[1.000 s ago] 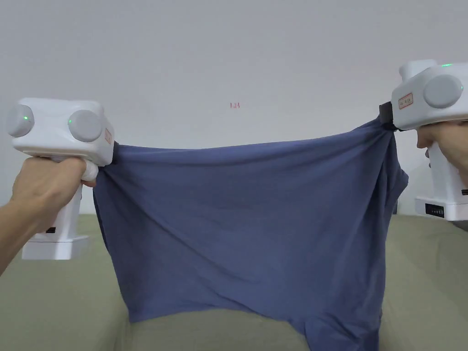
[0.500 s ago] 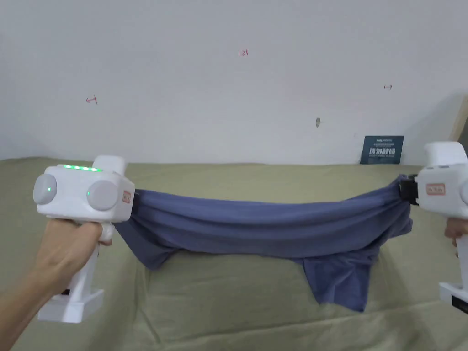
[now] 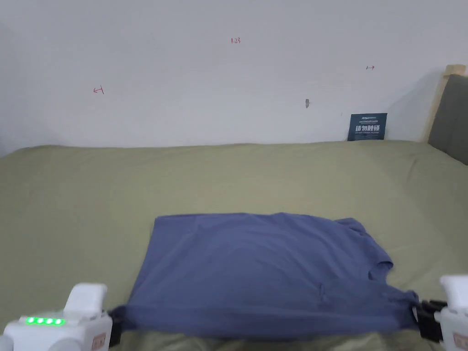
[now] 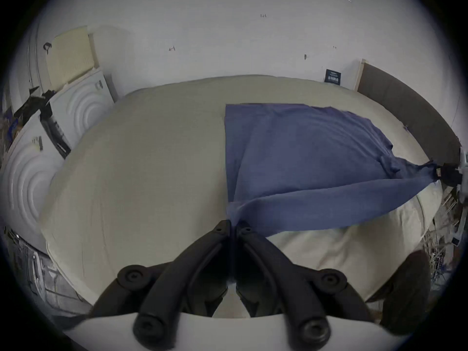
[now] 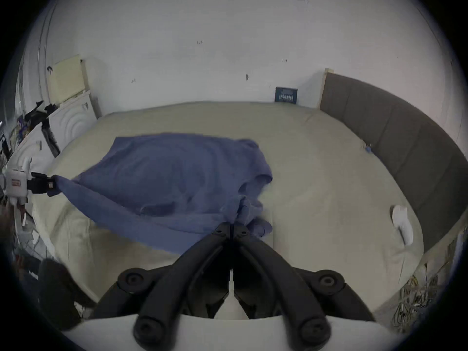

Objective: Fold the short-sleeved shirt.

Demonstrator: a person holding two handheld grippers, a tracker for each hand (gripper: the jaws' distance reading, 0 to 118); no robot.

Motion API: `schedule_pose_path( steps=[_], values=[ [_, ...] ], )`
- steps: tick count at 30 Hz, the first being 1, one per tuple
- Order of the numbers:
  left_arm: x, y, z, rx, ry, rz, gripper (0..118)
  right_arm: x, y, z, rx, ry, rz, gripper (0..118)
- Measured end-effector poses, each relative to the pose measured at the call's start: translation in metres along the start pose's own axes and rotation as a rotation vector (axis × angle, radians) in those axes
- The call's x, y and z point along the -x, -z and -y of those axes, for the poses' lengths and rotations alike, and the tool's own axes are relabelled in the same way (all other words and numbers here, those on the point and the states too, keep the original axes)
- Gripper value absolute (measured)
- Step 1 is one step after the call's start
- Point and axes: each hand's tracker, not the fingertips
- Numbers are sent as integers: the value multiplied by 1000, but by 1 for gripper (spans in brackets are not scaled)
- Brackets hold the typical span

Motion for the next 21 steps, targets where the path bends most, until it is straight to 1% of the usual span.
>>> schedule_pose_path(
  steps=[3,6,7,10,13,16,17,18,19,20,21],
  values=[
    [3,-13,25,22,-4,12,2,0,-14,27,20,13,-8,3],
    [7,-22,45,36,-35,33,2,-3,-23,49,38,118,-34,3],
    [9,-24,50,46,-51,43,2,-4,-24,54,40,113,-22,3],
    [14,-23,62,60,-73,44,2,-5,-27,66,53,123,-25,3],
    [16,-19,67,88,-96,47,2,-7,-23,74,75,147,-23,3],
    [13,-16,69,96,-93,53,2,-10,-14,79,103,161,-27,3],
    [12,-16,69,96,-88,54,8,-9,-14,81,106,166,-28,8],
    [12,-16,68,94,-85,62,30,-8,-14,81,108,175,-36,29],
    [12,-16,68,91,-85,63,86,-8,-15,81,112,173,-22,80],
    [12,-17,68,89,-90,68,118,-8,-15,81,116,175,-21,100],
    [12,-16,68,96,-93,74,118,-6,-18,81,120,183,-26,101]
  ],
)
